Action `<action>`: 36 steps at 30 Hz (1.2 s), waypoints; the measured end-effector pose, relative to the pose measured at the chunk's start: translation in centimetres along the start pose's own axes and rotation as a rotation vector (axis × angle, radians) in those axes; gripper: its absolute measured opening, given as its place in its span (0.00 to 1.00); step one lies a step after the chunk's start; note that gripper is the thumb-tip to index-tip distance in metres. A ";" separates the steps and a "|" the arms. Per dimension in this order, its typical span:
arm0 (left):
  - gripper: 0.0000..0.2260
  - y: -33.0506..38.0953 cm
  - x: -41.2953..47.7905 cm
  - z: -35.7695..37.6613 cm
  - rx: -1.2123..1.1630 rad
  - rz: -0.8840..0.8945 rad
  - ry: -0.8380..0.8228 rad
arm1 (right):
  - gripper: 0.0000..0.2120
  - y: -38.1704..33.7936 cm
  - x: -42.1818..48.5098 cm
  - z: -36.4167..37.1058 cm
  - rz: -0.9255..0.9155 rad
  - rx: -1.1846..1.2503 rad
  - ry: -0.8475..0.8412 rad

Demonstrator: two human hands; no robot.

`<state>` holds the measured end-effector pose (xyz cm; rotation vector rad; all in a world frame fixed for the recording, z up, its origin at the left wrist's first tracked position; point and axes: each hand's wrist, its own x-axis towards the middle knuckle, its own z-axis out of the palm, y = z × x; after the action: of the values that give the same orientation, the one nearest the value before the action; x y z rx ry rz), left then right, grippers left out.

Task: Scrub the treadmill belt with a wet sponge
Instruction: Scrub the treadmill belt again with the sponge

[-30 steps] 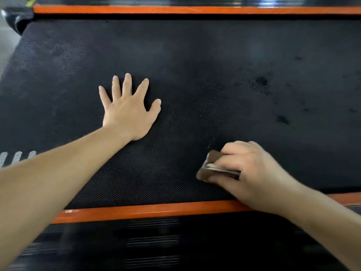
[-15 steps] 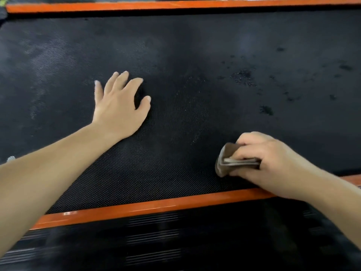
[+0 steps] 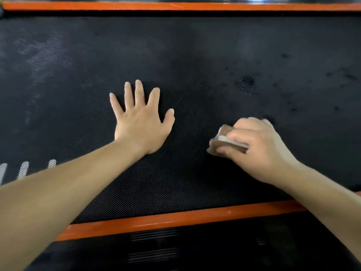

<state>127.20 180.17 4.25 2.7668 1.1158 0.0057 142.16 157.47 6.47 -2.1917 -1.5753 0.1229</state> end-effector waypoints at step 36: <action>0.33 1.6 3.2 -0.9 -0.117 -0.023 -0.132 | 0.13 3.8 19.7 1.8 0.350 -0.130 0.277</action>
<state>130.55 181.39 5.25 2.6095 1.0771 -0.1096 151.77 175.17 6.83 -2.4441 -1.0702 -0.1761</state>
